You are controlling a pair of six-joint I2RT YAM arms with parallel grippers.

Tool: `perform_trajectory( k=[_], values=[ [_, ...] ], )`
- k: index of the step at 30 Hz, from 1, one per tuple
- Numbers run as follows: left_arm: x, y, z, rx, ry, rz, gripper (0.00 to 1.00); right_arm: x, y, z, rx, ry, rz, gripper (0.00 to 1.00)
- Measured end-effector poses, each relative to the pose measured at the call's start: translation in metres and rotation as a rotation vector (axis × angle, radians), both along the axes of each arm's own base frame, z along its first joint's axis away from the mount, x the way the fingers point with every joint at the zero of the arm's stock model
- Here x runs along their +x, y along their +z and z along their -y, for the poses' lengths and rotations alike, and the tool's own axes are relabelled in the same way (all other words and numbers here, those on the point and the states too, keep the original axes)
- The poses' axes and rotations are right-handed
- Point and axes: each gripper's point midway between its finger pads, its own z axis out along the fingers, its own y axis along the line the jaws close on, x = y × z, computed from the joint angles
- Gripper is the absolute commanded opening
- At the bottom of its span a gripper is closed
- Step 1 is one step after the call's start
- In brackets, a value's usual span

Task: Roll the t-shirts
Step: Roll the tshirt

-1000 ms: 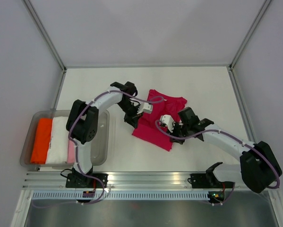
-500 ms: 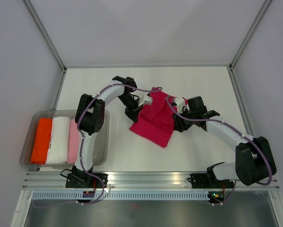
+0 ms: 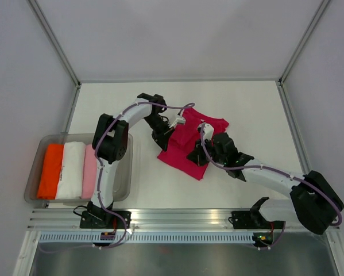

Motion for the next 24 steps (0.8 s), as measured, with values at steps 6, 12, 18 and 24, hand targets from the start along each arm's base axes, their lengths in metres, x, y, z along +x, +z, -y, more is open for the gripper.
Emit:
perform_trajectory(
  k=[6, 12, 18, 24],
  values=[
    [0.000, -0.002, -0.003, 0.034, 0.033, -0.015, 0.13, -0.010, -0.019, -0.023, -0.009, -0.018, -0.010, 0.03],
    [0.001, -0.009, -0.007, 0.070, 0.042, -0.019, 0.19, 0.000, -0.049, -0.014, -0.045, -0.126, -0.041, 0.02],
    [0.003, -0.016, -0.013, 0.119, 0.047, -0.010, 0.41, 0.016, -0.070, -0.010, -0.039, -0.245, -0.077, 0.01],
    [0.010, -0.022, -0.022, 0.167, 0.028, 0.036, 0.52, 0.017, -0.085, 0.005, -0.003, -0.357, -0.123, 0.01]
  ],
)
